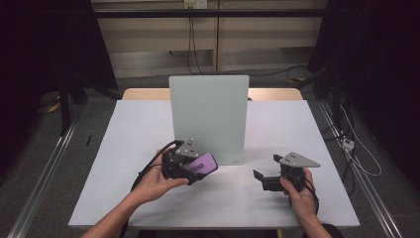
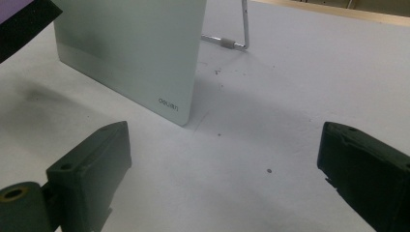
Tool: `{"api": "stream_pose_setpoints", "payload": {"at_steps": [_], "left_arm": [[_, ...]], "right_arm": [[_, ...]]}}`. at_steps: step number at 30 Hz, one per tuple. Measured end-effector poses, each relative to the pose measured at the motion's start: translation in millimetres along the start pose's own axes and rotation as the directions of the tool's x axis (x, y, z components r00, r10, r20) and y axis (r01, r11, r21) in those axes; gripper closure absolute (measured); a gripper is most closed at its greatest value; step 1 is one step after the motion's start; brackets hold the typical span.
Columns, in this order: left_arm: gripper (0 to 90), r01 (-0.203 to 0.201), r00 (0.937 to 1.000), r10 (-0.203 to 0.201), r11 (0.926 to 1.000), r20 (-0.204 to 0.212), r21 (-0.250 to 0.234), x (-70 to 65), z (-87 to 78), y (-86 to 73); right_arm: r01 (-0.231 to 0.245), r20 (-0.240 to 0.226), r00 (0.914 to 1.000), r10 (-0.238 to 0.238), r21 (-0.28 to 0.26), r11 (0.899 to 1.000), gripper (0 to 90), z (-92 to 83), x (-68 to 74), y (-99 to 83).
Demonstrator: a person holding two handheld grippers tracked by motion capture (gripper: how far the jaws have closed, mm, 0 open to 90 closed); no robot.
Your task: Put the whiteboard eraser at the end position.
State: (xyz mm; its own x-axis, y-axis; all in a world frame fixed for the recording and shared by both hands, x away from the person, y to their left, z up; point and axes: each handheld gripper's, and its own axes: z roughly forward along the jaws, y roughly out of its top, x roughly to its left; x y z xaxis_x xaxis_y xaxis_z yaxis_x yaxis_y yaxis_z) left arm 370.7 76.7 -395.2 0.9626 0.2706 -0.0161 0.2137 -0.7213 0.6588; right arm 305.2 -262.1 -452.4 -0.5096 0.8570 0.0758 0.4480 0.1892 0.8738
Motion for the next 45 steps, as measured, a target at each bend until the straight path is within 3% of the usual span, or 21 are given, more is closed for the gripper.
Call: {"api": "stream_pose_setpoints", "payload": {"at_steps": [11, 15, 16, 17, 18, 19, 27, 33, 45], "left_arm": [[40.9, -0.011, 0.9985, 0.009, 0.9990, 0.055, 0.043, -8.5, 16.4, 3.9], [40.9, -0.026, 0.9970, 0.020, 0.9963, 0.075, 0.082, -14.1, 24.5, 5.5], [40.9, -0.030, 0.9944, 0.022, 0.9967, 0.104, 0.076, -14.9, 27.0, 5.5], [40.9, -0.032, 0.9956, 0.024, 0.9959, 0.090, 0.084, -16.5, 27.7, 5.8], [40.9, -0.030, 0.9938, 0.021, 0.9963, 0.109, 0.081, -17.2, 29.1, 5.7], [40.9, -0.035, 0.9954, 0.026, 0.9945, 0.093, 0.099, -18.5, 29.3, 6.3], [40.9, -0.030, 0.9921, 0.016, 0.9929, 0.125, 0.115, -22.2, 38.6, 6.7], [40.7, -0.025, 0.9920, 0.007, 0.9895, 0.126, 0.143, -21.6, 48.4, 5.2], [40.6, -0.015, 0.9928, -0.003, 0.9896, 0.120, 0.143, -22.2, 57.7, 2.3]], "right_arm": [[-0.011, -0.002, 0.9999, 0.011, -0.003, 1.000, 4.8, 0.1, -0.3, 0.4], [-0.010, 0.004, 0.9999, 0.010, -0.003, 1.000, 4.8, -1.6, 0.7, 0.5], [-0.009, 0.003, 1.0000, 0.009, -0.003, 1.000, 4.8, -1.7, 1.1, 0.6], [-0.007, 0.003, 1.0000, 0.007, -0.001, 1.000, 4.8, -1.6, 1.4, 0.6], [-0.006, 0.004, 1.0000, 0.006, -0.002, 1.000, 4.8, -1.6, 1.5, 0.7], [-0.007, 0.005, 1.0000, 0.007, -0.003, 1.000, 4.8, -1.5, 1.7, 0.8], [-0.004, 0.010, 0.9999, 0.004, -0.004, 1.000, 4.8, -1.6, 2.0, 0.7], [-0.002, 0.006, 1.0000, 0.002, -0.004, 1.000, 4.8, -2.1, 2.1, 0.4], [0.002, 0.007, 1.0000, -0.002, -0.003, 1.000, 4.8, -1.8, 1.9, 0.3]]}}
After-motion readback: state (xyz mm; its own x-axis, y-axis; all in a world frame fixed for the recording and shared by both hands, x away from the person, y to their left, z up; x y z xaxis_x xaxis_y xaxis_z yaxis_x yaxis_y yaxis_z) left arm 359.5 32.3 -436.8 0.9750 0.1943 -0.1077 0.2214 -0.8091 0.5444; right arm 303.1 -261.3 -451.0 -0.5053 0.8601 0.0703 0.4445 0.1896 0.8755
